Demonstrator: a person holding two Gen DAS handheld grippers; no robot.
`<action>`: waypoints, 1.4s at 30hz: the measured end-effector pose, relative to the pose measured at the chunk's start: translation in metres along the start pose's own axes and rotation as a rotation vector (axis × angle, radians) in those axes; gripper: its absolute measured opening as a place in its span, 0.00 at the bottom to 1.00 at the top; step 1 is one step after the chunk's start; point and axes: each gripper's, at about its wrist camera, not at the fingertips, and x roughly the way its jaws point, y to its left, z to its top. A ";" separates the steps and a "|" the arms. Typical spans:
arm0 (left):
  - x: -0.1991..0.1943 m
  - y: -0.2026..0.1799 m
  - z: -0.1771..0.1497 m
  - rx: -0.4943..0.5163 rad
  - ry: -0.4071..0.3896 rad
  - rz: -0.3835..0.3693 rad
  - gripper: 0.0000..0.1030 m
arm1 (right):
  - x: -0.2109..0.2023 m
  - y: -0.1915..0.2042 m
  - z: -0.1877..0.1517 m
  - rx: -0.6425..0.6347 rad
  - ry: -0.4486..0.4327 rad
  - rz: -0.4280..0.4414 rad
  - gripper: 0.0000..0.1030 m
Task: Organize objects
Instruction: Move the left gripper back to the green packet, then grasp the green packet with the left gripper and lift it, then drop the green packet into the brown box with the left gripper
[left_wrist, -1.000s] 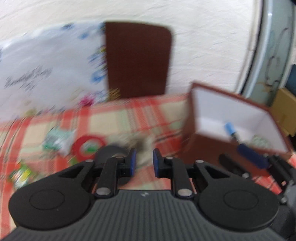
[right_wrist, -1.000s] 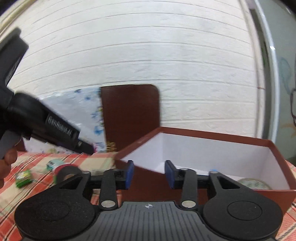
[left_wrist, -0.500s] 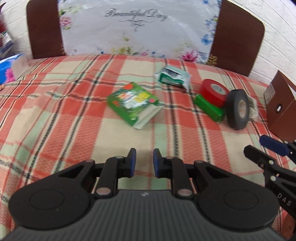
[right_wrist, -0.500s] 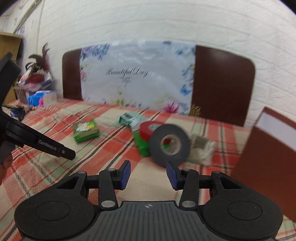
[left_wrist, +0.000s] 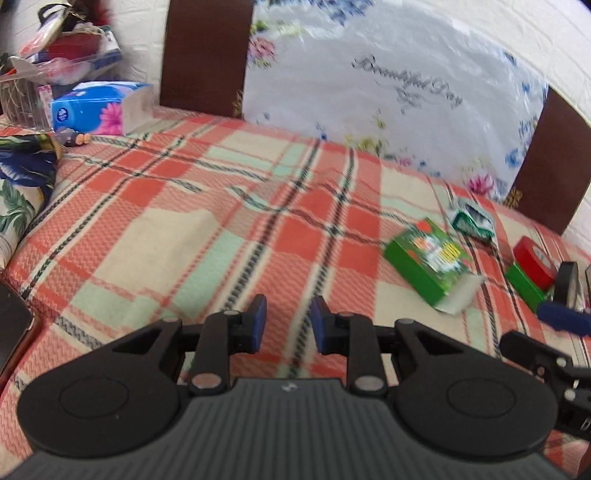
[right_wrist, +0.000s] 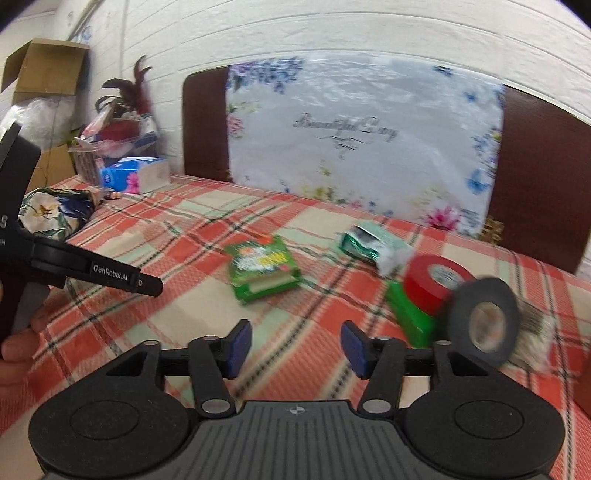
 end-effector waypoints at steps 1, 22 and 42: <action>-0.001 0.005 -0.006 -0.004 -0.040 -0.016 0.27 | 0.006 0.004 0.005 -0.011 -0.005 0.008 0.68; -0.019 -0.068 -0.015 -0.070 0.190 -0.378 0.56 | 0.010 0.013 -0.021 -0.044 0.055 -0.034 0.59; -0.056 -0.343 0.033 0.346 0.130 -0.751 0.41 | -0.134 -0.122 -0.032 0.166 -0.296 -0.452 0.57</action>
